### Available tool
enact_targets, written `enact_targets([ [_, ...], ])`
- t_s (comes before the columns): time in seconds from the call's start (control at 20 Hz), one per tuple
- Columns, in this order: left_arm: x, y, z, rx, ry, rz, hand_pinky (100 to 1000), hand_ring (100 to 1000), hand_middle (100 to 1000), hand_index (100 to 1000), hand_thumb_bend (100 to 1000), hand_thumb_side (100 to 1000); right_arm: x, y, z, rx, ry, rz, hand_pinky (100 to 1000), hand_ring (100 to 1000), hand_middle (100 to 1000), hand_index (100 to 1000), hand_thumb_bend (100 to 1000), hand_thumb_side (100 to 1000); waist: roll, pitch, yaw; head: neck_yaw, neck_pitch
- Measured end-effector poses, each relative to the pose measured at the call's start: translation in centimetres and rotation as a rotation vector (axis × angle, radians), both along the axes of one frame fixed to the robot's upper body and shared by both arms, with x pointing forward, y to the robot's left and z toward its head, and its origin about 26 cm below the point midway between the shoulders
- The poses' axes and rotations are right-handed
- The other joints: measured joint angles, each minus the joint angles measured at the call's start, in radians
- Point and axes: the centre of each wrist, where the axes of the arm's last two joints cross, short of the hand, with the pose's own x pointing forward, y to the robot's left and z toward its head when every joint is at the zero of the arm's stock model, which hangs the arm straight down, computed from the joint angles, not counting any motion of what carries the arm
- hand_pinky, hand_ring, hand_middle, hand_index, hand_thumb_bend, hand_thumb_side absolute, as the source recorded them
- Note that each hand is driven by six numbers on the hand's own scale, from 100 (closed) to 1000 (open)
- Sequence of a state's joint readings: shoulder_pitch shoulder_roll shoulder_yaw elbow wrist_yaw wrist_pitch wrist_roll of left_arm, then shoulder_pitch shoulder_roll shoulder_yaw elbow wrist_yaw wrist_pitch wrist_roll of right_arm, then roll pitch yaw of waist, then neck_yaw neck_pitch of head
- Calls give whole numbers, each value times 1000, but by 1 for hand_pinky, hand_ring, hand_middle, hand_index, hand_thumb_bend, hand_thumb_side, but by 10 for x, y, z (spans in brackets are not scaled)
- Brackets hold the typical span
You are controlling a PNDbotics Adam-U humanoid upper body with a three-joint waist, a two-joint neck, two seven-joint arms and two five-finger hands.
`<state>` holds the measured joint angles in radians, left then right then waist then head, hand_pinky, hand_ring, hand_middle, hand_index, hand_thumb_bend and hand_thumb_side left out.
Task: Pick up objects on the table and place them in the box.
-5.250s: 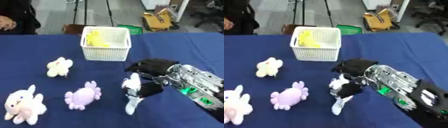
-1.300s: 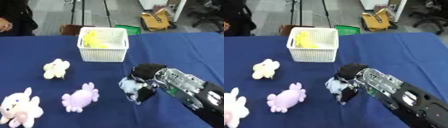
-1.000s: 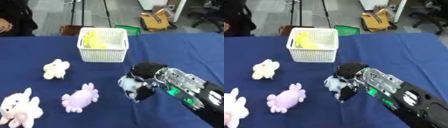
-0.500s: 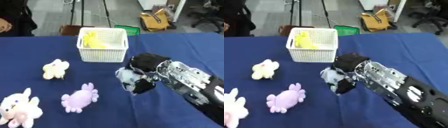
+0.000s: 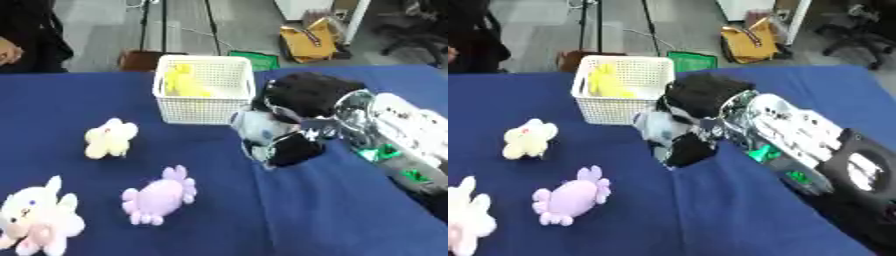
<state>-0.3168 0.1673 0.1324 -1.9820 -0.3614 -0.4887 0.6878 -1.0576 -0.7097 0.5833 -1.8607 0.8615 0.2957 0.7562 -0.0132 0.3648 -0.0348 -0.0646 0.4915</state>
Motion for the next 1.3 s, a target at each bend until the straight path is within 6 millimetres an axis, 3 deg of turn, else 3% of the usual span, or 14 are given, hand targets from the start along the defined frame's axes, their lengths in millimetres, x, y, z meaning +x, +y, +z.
enact_targets([
  [0.4, 0, 0, -1, 0, 2, 0, 723, 828, 785, 781, 100, 591, -18, 3, 34, 71, -98, 17, 690, 631, 393, 512, 194, 706, -2, -5, 13, -2, 0],
  [0.65, 0, 0, -1, 1, 4, -4, 723, 828, 786, 781, 100, 591, -11, 13, 45, 100, -144, 11, 694, 630, 389, 510, 194, 716, -2, -6, 24, -9, 0],
  [0.95, 0, -2, -1, 0, 4, -15, 723, 828, 786, 781, 100, 591, 11, 26, 53, 123, -182, -19, 699, 621, 377, 502, 206, 729, -1, -6, 33, -22, 0],
  [1.3, 0, -6, -2, -5, 3, -41, 723, 828, 786, 781, 100, 591, 70, 50, 45, 170, -199, -72, 696, 601, 365, 492, 249, 732, 5, -6, 59, -45, 0],
])
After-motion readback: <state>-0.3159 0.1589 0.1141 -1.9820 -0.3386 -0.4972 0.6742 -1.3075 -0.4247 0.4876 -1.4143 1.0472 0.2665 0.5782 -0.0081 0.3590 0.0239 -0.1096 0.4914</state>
